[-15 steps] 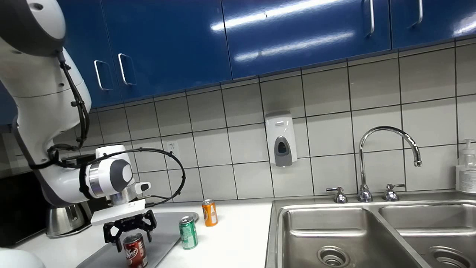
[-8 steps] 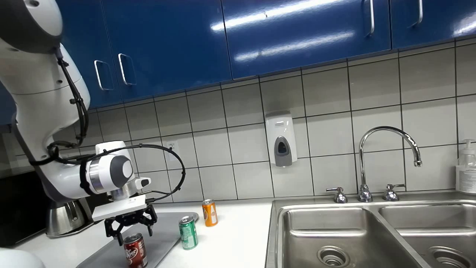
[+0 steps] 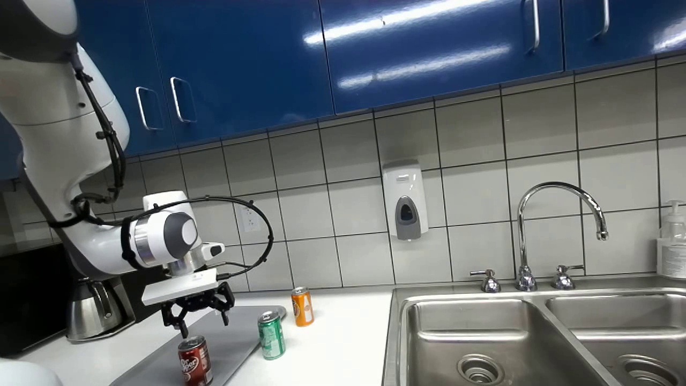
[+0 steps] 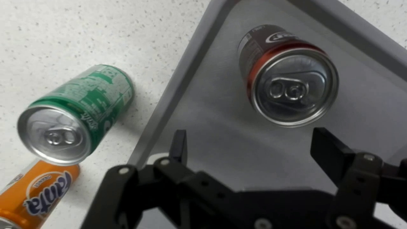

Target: Put all the soda cans on the tray

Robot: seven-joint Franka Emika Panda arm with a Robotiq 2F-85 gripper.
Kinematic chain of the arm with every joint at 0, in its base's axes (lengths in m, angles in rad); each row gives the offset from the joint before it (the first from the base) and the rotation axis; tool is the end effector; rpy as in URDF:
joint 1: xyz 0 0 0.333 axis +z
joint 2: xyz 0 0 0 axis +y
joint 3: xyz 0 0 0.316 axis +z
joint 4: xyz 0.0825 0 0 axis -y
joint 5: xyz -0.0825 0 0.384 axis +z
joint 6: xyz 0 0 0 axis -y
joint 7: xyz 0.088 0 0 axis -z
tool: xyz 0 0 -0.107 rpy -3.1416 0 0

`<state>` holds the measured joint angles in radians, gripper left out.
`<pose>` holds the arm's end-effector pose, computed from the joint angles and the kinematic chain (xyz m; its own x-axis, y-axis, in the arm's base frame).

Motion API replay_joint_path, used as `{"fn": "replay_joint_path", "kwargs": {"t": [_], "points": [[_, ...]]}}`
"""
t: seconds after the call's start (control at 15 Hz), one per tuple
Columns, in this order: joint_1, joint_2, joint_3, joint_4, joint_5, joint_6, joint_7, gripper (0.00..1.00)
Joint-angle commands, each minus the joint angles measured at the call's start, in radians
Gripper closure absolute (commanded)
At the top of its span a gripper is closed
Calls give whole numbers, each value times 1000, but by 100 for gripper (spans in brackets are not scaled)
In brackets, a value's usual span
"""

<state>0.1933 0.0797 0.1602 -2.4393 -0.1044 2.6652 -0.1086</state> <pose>0.4688 0.1766 0.2850 0.8420 0.5213 0.1389 0.5178 -0.8532 0.0637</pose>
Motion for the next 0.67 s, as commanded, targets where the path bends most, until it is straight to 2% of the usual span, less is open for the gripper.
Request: {"fn": "replay_joint_path", "kwargs": {"t": [0.0,0.6], "points": [[-19,-47,-9,-11,-3,-1,17,0],[-48,-78,-48,-15,-18,-3,55,0]]}}
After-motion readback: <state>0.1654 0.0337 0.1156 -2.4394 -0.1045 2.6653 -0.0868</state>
